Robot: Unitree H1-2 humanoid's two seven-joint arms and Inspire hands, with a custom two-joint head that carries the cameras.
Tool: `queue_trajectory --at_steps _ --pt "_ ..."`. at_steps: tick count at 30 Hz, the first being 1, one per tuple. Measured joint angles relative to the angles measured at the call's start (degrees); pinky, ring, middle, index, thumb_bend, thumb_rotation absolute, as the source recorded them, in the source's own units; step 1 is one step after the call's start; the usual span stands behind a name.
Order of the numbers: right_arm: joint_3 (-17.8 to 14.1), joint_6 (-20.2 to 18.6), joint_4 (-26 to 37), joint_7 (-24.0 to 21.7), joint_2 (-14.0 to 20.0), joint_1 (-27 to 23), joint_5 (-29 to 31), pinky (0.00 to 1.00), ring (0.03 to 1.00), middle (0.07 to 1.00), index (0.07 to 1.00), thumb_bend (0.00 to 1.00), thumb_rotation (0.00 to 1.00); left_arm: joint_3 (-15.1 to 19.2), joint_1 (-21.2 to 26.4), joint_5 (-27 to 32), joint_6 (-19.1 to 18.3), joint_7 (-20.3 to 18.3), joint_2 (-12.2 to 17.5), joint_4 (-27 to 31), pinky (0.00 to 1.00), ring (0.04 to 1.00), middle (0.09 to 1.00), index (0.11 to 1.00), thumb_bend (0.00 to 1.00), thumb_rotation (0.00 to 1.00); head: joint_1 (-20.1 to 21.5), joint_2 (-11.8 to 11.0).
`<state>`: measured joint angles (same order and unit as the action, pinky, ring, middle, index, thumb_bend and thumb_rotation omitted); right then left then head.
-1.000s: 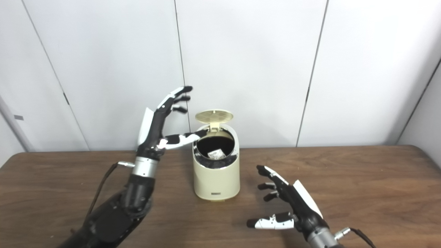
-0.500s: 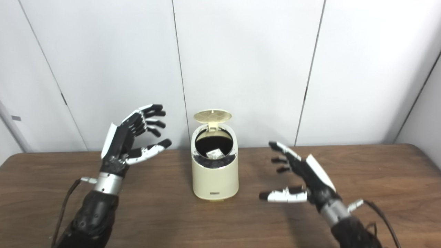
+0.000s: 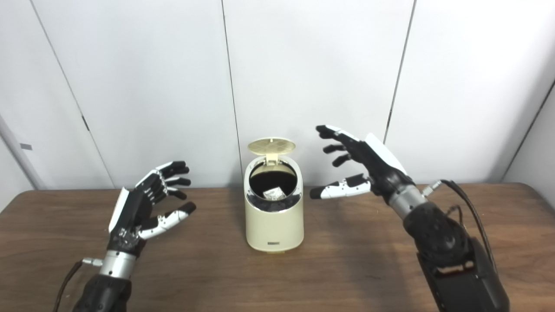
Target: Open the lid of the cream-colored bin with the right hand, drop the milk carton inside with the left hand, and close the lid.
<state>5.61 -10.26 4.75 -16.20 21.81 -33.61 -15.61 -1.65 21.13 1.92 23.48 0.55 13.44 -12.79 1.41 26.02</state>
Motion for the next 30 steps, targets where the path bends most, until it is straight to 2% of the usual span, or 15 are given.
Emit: queue_trajectory --at_steps 6,10,15,18,23,30 --pt "1.7 -0.2 -1.9 -0.8 0.1 -2.2 -1.8 0.67 0.804 0.888 0.884 0.73 0.29 1.2 -2.0 0.1 1.0 -1.6 -1.4 -1.0 0.56 0.687 0.76 0.803 0.67 0.17 0.3 -0.7" --pt "2.6 -0.2 -2.8 -1.1 0.1 -3.7 -3.0 0.7 0.821 0.891 0.884 0.74 0.33 1.4 -3.0 -0.2 1.3 -2.1 -2.1 -1.1 0.55 0.674 0.751 0.804 0.64 0.11 0.3 -0.8" --pt "4.7 -0.2 -2.8 -1.8 0.7 -5.7 -6.4 0.77 0.888 0.906 0.882 0.74 0.44 1.8 -4.0 -0.4 1.4 -2.7 -2.3 -1.3 0.57 0.686 0.758 0.808 0.63 0.13 0.3 -0.7" --pt "6.2 -0.2 -3.2 -2.0 0.7 -7.1 -9.3 0.75 0.91 0.899 0.874 0.74 0.49 1.8 -4.6 -0.4 1.4 -3.1 -2.7 -1.5 0.58 0.694 0.766 0.808 0.63 0.15 0.1 -0.7" --pt "8.3 1.5 -4.5 -2.1 0.9 -8.9 -12.7 0.77 0.931 0.88 0.848 0.74 0.52 1.9 -4.7 -1.3 1.4 -3.3 -3.3 -1.6 0.57 0.698 0.77 0.809 0.63 0.13 0.1 -0.8" --pt "9.8 5.0 -6.0 -2.4 1.1 -9.4 -14.7 0.79 0.936 0.857 0.824 0.75 0.49 2.0 -4.7 -2.3 1.4 -3.5 -3.6 -2.2 0.57 0.688 0.764 0.809 0.64 0.14 0.0 -0.5"
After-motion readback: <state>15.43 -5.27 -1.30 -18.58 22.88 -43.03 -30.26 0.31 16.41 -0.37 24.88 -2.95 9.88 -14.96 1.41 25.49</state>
